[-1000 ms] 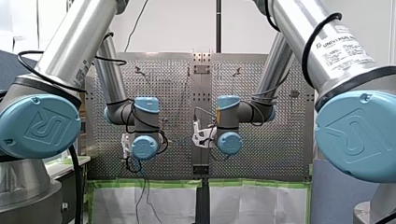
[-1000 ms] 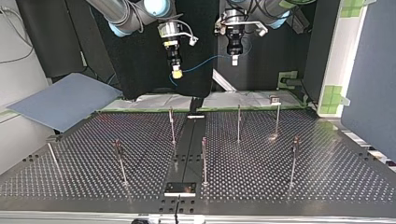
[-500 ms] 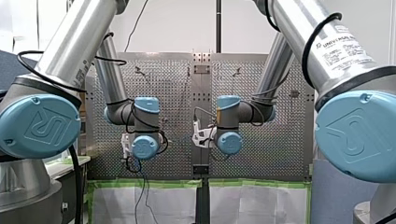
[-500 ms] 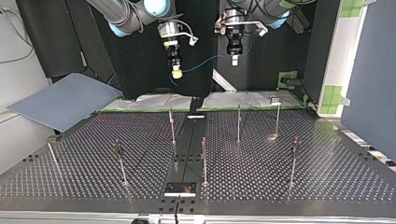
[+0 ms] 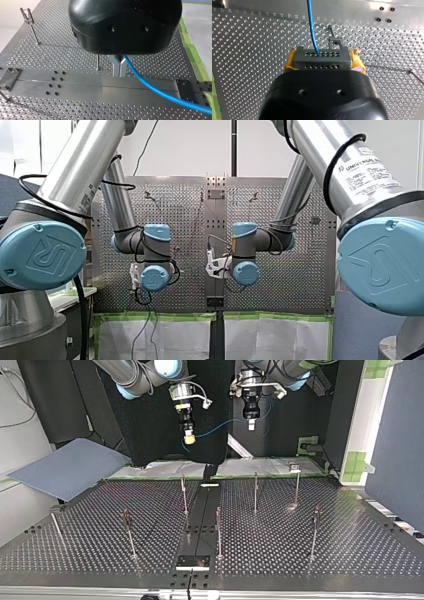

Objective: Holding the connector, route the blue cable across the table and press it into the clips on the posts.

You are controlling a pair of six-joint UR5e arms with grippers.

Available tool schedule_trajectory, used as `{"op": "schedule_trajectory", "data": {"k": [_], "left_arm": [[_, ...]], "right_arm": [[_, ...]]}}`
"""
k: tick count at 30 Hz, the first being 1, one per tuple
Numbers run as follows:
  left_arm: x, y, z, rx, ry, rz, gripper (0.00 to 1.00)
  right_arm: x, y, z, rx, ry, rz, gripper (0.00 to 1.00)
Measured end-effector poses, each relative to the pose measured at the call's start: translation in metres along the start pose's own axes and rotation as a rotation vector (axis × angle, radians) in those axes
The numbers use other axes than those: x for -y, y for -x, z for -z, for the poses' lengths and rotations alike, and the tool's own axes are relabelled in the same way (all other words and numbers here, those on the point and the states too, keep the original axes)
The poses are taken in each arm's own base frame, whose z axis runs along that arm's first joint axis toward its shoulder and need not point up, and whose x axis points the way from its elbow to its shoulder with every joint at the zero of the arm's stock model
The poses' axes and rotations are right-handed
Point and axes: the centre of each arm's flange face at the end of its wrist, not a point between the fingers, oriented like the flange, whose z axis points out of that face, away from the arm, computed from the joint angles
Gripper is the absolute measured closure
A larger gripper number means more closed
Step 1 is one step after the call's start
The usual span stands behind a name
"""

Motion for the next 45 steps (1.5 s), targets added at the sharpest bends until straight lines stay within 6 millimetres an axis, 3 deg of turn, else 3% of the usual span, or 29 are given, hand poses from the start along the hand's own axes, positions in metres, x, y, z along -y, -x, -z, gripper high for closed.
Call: {"op": "schedule_trajectory", "data": {"k": [26, 36, 45], "left_arm": [[0.001, 0.001, 0.001, 0.002, -0.004, 0.001, 1.0], [0.002, 0.002, 0.001, 0.003, -0.006, 0.001, 1.0], [0.002, 0.002, 0.001, 0.003, -0.006, 0.001, 1.0]], "right_arm": [[0.002, 0.001, 0.0, 0.003, -0.004, 0.003, 1.0], [0.029, 0.034, 0.023, 0.109, -0.071, 0.042, 1.0], [0.03, 0.037, 0.025, 0.121, -0.075, 0.046, 1.0]]}}
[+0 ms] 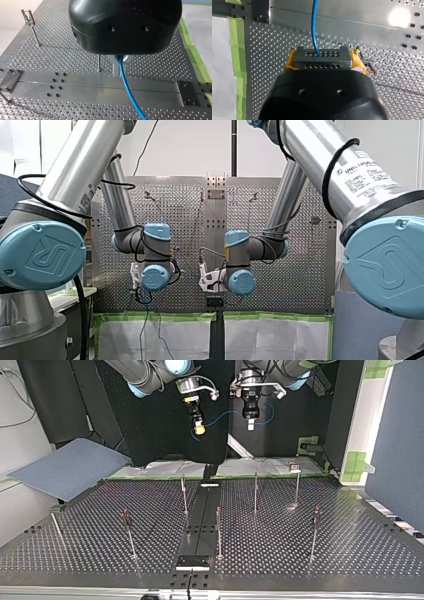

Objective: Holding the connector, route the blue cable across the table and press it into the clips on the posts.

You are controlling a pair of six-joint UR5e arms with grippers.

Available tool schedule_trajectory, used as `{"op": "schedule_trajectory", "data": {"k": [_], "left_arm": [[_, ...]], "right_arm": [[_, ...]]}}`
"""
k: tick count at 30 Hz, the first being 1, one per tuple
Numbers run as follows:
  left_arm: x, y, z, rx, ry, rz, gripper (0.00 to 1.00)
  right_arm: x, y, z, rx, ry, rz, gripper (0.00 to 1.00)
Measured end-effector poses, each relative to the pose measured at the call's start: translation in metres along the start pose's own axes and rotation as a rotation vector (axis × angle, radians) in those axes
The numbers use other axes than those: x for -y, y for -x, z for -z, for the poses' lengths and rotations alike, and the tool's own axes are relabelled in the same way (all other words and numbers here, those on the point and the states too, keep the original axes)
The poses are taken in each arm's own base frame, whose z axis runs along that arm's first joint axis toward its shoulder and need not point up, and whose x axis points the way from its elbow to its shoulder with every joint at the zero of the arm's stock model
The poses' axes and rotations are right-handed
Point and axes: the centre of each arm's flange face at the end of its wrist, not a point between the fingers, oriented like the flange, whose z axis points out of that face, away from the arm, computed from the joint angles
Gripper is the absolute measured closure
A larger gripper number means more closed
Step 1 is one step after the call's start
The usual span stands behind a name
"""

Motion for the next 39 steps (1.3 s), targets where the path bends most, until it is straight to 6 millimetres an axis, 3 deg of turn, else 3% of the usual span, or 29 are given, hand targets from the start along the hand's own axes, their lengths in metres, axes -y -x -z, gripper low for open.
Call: {"op": "schedule_trajectory", "data": {"k": [5, 13, 31, 39], "left_arm": [[-0.004, 0.001, 0.001, -0.006, 0.005, -0.012, 1.0], [-0.027, -0.002, 0.012, -0.058, 0.041, -0.084, 1.0], [-0.031, -0.003, 0.016, -0.073, 0.039, -0.097, 1.0], [-0.035, 0.006, 0.023, -0.093, 0.04, -0.08, 1.0]], "right_arm": [[0.0, 0.0, 0.0, 0.0, 0.0, 0.0, 1.0], [0.0, 0.0, 0.0, 0.0, 0.0, 0.0, 1.0], [0.0, 0.001, -0.001, 0.004, 0.003, -0.001, 1.0], [0.004, -0.026, -0.005, -0.009, -0.011, -0.037, 1.0]]}}
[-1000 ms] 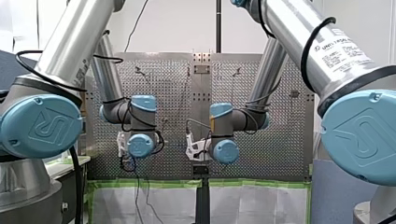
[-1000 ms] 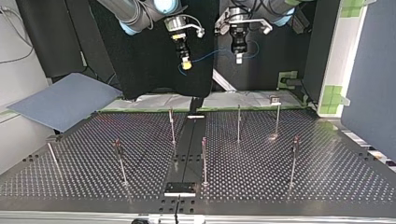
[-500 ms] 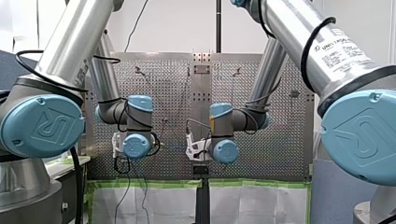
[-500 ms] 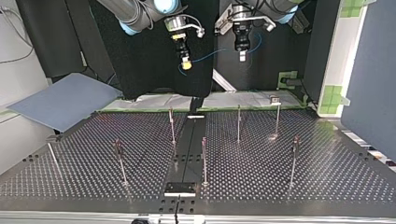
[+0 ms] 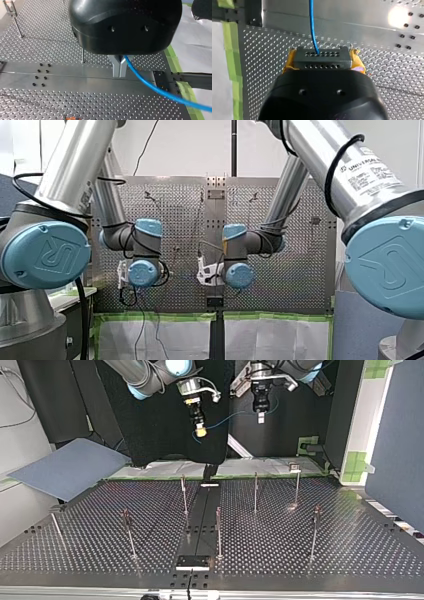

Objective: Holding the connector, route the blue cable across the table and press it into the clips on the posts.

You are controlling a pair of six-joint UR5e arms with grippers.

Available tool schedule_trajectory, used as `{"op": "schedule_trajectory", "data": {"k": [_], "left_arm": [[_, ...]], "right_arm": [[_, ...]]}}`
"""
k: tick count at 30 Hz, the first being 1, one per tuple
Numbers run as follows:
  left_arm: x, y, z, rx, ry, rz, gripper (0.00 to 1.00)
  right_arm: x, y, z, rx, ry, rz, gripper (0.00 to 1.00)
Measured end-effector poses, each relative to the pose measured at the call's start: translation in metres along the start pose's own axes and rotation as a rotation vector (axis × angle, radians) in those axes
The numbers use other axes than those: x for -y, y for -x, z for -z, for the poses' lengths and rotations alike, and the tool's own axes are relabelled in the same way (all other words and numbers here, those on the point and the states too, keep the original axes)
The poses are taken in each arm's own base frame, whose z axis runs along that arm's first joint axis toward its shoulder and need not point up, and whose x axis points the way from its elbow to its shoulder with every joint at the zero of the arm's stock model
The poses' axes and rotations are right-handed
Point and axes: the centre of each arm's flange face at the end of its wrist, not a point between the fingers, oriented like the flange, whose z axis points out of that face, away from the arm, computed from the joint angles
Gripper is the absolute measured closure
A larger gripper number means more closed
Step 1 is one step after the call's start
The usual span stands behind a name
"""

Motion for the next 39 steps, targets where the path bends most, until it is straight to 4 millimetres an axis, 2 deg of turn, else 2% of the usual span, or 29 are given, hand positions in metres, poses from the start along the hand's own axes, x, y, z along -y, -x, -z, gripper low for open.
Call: {"op": "schedule_trajectory", "data": {"k": [8, 15, 18, 29, 39], "left_arm": [[-0.005, 0.021, -0.004, 0.01, 0.035, 0.026, 1.0], [-0.007, 0.051, -0.017, 0.049, 0.107, 0.086, 1.0], [-0.006, 0.066, -0.024, 0.073, 0.132, 0.124, 1.0], [-0.009, 0.124, -0.045, 0.157, 0.235, 0.234, 1.0], [-0.015, 0.183, -0.056, 0.232, 0.328, 0.299, 1.0]], "right_arm": [[0.009, -0.052, -0.013, -0.056, -0.068, -0.054, 1.0], [0.015, -0.11, -0.026, -0.123, -0.132, -0.085, 1.0], [0.018, -0.128, -0.03, -0.139, -0.161, -0.088, 1.0], [0.03, -0.144, -0.052, -0.112, -0.225, -0.085, 1.0], [0.036, -0.172, -0.068, -0.106, -0.253, -0.095, 1.0]]}}
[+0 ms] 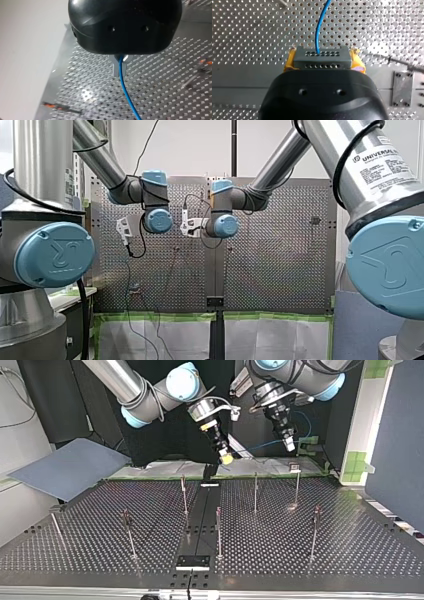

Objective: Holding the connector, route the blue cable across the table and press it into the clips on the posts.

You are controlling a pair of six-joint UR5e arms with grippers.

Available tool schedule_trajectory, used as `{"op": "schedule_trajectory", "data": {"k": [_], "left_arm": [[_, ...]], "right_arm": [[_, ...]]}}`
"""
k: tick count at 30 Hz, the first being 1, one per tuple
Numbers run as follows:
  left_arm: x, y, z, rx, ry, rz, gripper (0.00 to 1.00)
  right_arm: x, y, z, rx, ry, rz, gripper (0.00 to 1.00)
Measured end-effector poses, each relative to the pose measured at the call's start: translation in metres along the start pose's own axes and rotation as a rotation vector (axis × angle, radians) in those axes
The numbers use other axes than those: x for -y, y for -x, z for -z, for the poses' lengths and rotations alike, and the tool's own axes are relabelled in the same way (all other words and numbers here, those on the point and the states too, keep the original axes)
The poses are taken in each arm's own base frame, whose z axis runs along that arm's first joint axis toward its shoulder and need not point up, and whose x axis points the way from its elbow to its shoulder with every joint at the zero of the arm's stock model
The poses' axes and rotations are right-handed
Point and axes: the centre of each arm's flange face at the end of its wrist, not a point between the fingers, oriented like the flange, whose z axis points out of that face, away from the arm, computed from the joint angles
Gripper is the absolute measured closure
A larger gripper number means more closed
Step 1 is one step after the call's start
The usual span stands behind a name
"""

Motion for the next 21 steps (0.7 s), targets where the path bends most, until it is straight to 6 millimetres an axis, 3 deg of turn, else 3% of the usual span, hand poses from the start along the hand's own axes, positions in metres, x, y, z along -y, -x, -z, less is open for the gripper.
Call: {"op": "schedule_trajectory", "data": {"k": [7, 15, 21], "left_arm": [[0.009, 0.035, -0.008, 0.032, 0.007, 0.025, 1.0], [0.005, 0.069, -0.01, 0.051, 0.02, 0.035, 1.0], [0.005, 0.076, -0.018, 0.039, 0.027, 0.019, 1.0]], "right_arm": [[0.007, -0.018, -0.01, 0.0, -0.017, 0.002, 1.0], [0.009, -0.043, -0.022, 0.003, -0.022, -0.002, 1.0], [0.006, -0.06, -0.031, 0.004, -0.018, -0.008, 1.0]]}}
